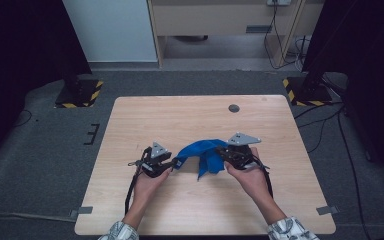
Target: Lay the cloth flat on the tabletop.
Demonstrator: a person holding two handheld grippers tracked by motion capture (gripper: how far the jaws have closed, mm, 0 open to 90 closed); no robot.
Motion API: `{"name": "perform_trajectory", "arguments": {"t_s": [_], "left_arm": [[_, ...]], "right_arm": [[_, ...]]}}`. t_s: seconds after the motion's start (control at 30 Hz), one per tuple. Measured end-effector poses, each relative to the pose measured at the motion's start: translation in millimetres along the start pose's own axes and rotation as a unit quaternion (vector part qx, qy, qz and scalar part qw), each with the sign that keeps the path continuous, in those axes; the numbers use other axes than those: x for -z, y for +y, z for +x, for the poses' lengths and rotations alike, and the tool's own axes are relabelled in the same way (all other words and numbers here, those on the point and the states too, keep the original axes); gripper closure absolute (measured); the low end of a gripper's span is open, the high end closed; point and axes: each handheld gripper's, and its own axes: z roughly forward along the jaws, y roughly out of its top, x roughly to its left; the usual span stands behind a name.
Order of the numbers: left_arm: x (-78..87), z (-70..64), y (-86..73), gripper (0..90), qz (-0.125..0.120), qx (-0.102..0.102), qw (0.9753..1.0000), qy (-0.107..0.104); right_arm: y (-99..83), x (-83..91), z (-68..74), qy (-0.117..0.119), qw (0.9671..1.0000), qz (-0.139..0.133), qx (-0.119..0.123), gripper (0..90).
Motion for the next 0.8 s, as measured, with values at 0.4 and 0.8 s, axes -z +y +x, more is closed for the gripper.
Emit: {"name": "perform_trajectory", "arguments": {"t_s": [0.4, 0.8], "left_arm": [[-7.4, -0.7, -5.0, 60.1, 0.022, -0.013, 0.9997, 0.004], [4.3, 2.8, 0.2, 87.7, -0.005, 0.007, 0.9998, -0.017]], "right_arm": [[-5.0, 5.4, -20.8, -0.017, 0.9997, 0.003, -0.019, 88.4], [-15.0, -5.4, -30.8, -0.025, 0.9990, 0.021, -0.031, 84.1]]}}
